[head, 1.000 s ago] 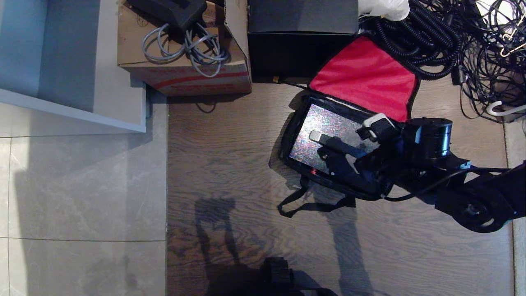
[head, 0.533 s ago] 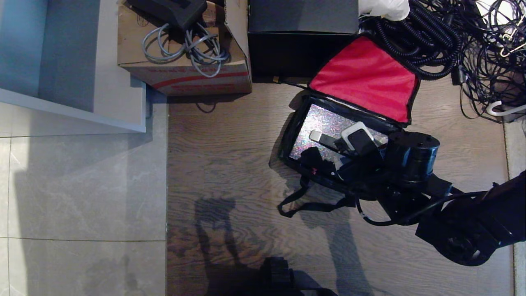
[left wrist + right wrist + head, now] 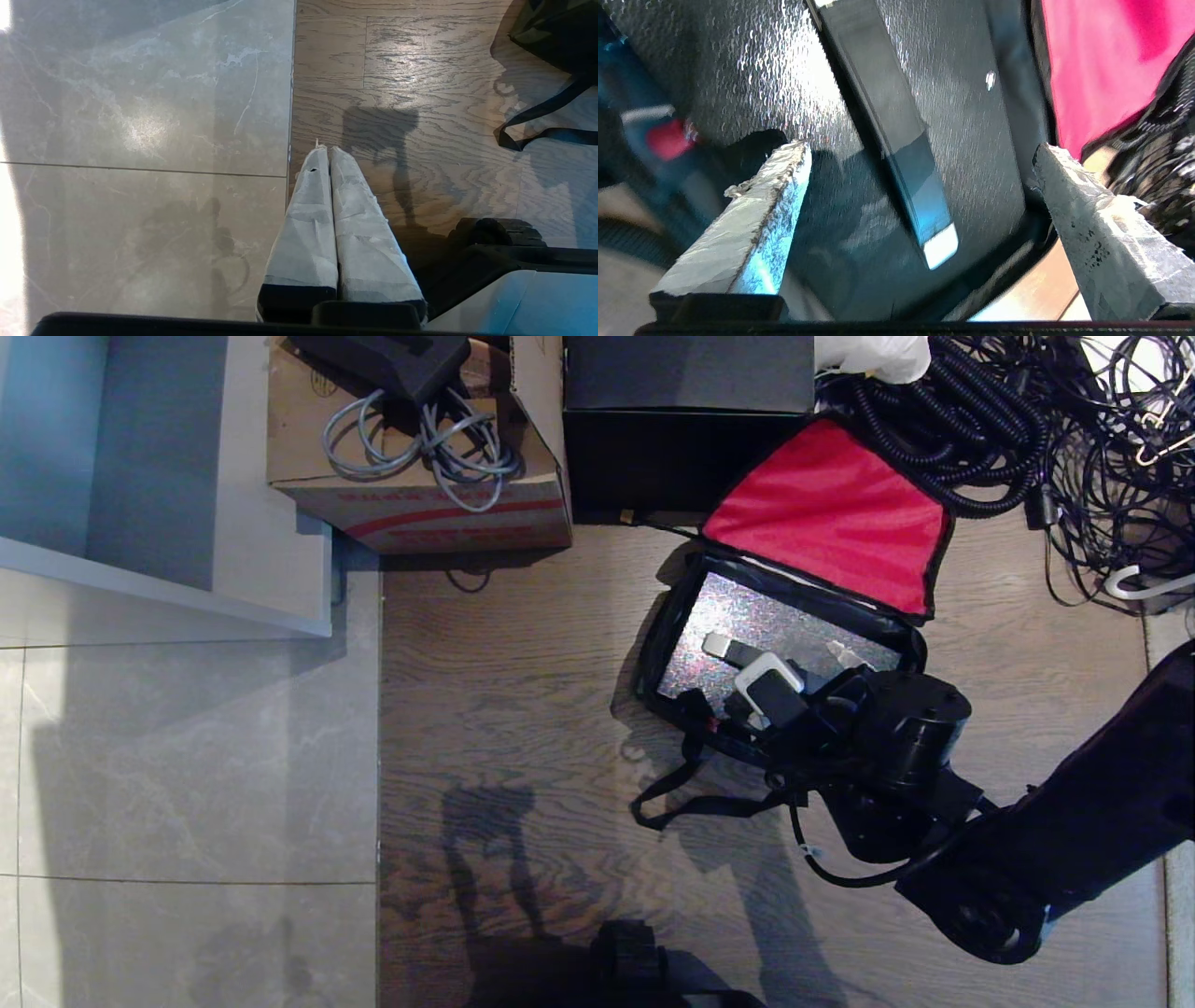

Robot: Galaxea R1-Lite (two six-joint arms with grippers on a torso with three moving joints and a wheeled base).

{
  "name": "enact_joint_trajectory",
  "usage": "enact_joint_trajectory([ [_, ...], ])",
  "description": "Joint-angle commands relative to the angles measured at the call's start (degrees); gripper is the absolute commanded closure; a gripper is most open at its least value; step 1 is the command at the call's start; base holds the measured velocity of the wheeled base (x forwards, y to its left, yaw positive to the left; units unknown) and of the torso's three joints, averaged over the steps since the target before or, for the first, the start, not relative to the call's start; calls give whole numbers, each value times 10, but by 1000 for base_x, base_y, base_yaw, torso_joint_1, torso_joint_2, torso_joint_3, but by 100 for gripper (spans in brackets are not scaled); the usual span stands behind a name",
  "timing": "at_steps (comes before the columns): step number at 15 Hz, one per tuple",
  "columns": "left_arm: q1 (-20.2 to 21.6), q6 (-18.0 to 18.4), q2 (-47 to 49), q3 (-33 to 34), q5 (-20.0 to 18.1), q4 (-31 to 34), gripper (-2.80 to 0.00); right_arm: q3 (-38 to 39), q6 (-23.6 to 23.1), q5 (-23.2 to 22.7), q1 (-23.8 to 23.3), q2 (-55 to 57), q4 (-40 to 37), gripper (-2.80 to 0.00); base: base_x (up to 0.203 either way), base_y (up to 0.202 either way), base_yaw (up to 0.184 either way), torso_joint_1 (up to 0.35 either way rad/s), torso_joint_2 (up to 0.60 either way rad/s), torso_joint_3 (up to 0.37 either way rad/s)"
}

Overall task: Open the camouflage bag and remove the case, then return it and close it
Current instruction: Grip the handle

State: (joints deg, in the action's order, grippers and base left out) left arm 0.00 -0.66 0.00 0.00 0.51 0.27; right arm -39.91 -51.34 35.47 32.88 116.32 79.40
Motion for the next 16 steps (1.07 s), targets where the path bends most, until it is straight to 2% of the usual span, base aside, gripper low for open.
enact_joint_trajectory([
  [1,0,0,0,0,0,0,0,-10,-39,2,-2,45,50,-280,0,0,0,0,0,0],
  [6,0,0,0,0,0,0,0,-48,-100,1,-55,67,70,-280,0,0,0,0,0,0],
  [13,0,0,0,0,0,0,0,-96,-101,5,-77,94,69,-280,0,0,0,0,0,0],
  [14,0,0,0,0,0,0,0,-93,-101,6,-77,94,67,0,0,0,0,0,0,0],
  [16,0,0,0,0,0,-1,0,-90,-99,7,-77,99,66,0,0,0,0,0,0,0],
])
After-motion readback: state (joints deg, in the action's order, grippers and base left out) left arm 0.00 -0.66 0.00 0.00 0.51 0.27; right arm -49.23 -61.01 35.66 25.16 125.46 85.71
